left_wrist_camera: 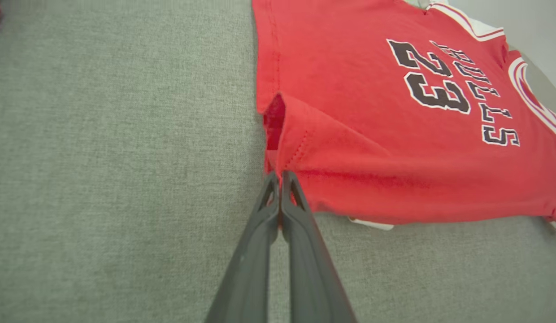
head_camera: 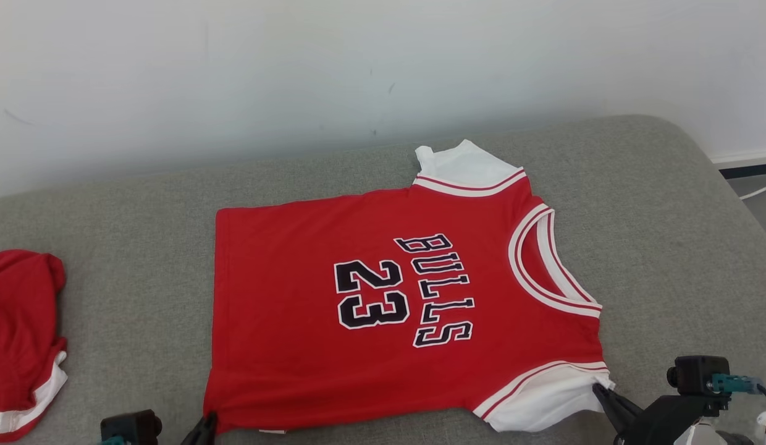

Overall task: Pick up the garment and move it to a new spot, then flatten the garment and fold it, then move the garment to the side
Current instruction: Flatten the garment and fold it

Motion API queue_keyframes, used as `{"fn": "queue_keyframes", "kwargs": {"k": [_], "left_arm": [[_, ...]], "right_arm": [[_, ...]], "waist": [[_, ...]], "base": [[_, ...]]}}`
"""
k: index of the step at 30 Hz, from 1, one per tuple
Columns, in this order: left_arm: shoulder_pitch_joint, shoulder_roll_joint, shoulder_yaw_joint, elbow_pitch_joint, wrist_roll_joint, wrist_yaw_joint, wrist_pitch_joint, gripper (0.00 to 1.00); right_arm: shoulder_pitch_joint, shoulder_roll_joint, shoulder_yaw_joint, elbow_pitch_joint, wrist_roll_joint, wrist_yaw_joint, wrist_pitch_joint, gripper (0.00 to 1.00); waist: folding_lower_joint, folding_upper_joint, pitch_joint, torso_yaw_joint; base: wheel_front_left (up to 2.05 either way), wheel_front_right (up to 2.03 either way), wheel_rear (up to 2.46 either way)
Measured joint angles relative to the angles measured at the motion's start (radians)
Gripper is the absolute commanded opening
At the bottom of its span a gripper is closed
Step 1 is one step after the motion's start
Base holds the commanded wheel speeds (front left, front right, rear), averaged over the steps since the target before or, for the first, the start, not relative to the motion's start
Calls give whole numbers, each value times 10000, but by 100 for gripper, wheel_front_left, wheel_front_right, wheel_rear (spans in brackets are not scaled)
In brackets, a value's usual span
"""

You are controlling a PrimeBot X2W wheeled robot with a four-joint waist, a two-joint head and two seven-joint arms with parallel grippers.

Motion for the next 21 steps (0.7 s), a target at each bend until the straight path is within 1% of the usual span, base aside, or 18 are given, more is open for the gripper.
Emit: {"fn": "queue_keyframes", "kwargs": {"k": [3, 6, 8, 11, 13, 14, 17, 21], "left_arm": [[3, -6, -12, -263, -2, -13, -2, 0], [0, 12, -40, -454, -13, -92, 31, 0], [-1, 86, -92, -579, -15, -134, 219, 0], [-8, 253, -228, -731, -105, -330, 646, 0], [-1, 303, -265, -834, -265, -410, 861, 0], [-2, 351, -282, -895, -280, -497, 953, 0], [-95, 518, -249, -1032, -380, -548, 1177, 0], [-598, 523, -180, -963, -936, -717, 1616, 0]], "right_arm": [[-16, -13, -77, -357, 128, 165, 0, 0], [-64, -79, -173, -583, 257, 219, 10, 0], [-178, -215, -230, -671, 286, 242, 73, 0], [-455, -426, -401, -869, 332, 244, 109, 0], [-650, -441, -445, -957, 372, 245, 196, 0], [-744, -441, -453, -966, 372, 263, 201, 0], [-1123, -468, -497, -844, 384, 288, 364, 0], [-1587, -583, -416, -428, 380, 309, 652, 0]], "waist": [[0, 0, -17, 6], [-1, -1, -19, 25], [0, 0, 18, 43], [0, 0, 94, 98], [0, 0, 149, 138], [0, 0, 173, 159], [0, -1, 204, 215], [0, -1, 231, 295]], "base": [[0, 0, 0], [0, 0, 0], [0, 0, 0], [0, 0, 0], [0, 0, 0], [0, 0, 0], [0, 0, 0], [0, 0, 0]]}}
